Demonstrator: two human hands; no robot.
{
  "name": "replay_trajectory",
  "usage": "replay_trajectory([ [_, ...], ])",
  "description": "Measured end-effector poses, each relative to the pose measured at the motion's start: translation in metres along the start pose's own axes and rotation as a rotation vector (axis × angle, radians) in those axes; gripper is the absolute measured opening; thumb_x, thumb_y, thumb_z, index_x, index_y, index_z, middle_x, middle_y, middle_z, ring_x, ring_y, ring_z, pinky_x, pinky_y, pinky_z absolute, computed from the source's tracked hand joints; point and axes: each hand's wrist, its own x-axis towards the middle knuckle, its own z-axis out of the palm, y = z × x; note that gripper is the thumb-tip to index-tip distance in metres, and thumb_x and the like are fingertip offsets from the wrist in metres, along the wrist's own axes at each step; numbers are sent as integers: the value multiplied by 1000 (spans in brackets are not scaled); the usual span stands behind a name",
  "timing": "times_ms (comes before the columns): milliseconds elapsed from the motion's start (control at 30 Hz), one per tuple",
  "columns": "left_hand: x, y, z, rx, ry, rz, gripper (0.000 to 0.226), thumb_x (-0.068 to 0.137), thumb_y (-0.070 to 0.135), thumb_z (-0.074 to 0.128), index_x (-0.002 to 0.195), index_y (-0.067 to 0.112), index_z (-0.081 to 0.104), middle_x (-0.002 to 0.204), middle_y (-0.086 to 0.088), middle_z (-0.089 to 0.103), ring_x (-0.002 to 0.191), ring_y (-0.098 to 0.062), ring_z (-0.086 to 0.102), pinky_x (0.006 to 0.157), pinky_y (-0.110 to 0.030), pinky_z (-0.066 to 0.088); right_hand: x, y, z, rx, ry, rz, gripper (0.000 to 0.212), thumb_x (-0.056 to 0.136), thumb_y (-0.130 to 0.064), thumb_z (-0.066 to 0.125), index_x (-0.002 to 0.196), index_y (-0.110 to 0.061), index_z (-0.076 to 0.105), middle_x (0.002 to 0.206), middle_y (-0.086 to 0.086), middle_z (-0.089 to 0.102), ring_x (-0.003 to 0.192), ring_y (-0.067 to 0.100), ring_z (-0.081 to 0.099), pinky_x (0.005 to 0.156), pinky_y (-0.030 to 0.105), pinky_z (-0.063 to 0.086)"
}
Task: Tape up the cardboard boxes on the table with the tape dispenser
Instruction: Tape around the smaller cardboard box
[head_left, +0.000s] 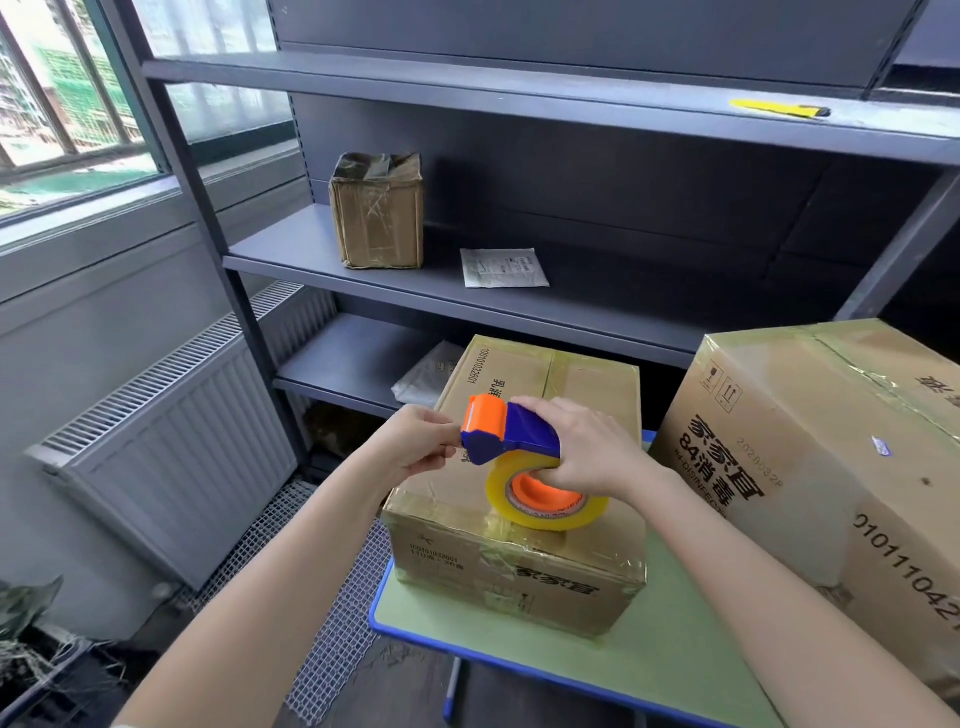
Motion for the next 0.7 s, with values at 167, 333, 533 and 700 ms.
replay_trajectory([
  [167,-3,-6,-2,3,80,44,15,87,9,64,75,2,67,53,-2,55,50,-9,44,53,-19,42,0,-4,6,-182,-17,-1,90,85,-35,63,149,-41,-1,123,0,41,101,20,48,77,28,40],
  [333,-6,-8,4,245,175,188,31,93,13,54,62,10,59,54,-1,51,52,-12,40,54,-22,36,0,-8,3,-283,6,5,87,90,-36,57,147,-44,-8,98,-1,41,82,16,43,67,26,36],
  [533,-11,-4,2,355,221,208,31,95,19,52,65,9,53,57,-2,48,53,-14,38,51,-24,32,-6,-16,0,-335,2,2,83,91,-35,53,146,-46,-7,97,1,42,81,18,44,66,28,38],
  [700,-16,-7,-3,452,227,184,30,93,16,52,64,9,51,57,-2,45,53,-13,36,52,-25,30,-10,-30,-10,-369,-34,-17,80,90,-32,49,146,-49,-6,94,2,41,76,19,42,65,30,36],
])
